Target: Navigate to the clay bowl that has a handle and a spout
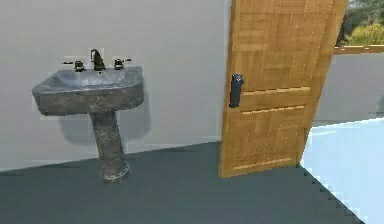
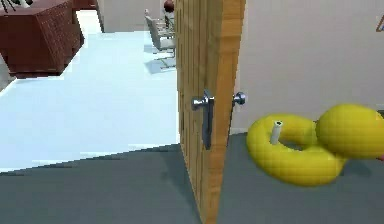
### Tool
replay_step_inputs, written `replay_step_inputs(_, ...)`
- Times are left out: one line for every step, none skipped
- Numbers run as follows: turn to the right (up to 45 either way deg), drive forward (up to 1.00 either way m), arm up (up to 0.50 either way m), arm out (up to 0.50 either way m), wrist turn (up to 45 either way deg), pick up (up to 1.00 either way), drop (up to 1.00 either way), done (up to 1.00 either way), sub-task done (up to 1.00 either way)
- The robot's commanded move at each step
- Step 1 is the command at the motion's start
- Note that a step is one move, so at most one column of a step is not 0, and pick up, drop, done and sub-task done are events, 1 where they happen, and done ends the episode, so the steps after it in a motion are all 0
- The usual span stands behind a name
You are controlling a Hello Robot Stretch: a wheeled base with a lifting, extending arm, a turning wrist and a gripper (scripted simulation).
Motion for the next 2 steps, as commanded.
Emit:
replay_step_inputs(33.0, 0.00, 0.00, 0.00, 0.0, 0.00, 0.00, 0.00, 0.00)
replay_step_inputs(0.0, 0.45, 0.00, 0.00, 0.0, 0.00, 0.00, 0.00, 0.00)
